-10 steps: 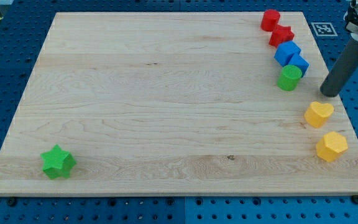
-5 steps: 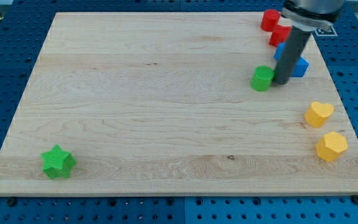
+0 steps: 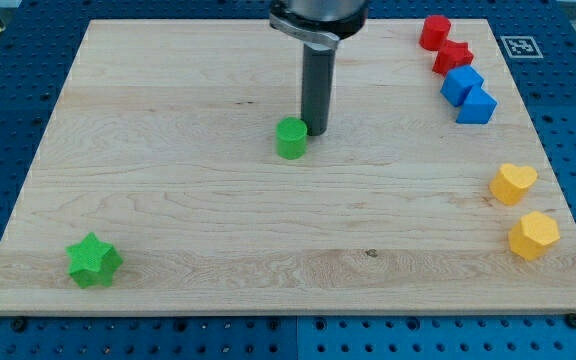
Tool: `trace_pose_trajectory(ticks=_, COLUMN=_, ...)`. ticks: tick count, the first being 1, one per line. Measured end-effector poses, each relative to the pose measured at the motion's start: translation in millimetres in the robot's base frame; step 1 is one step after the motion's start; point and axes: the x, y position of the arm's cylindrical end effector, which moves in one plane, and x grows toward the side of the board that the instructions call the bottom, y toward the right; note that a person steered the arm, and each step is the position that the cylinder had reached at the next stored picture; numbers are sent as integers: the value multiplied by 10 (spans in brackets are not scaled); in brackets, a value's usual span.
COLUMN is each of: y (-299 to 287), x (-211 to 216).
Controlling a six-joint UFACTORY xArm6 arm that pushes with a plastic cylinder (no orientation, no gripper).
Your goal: Move the green circle into the green star
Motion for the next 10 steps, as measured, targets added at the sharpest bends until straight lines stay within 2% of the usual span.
trace_pose_trajectory(ticks=2, y=-271, x=31)
trace_pose_trajectory(ticks=6, y=-439, x=855)
trace_pose_trajectory(ticks=10, y=-1360, x=855)
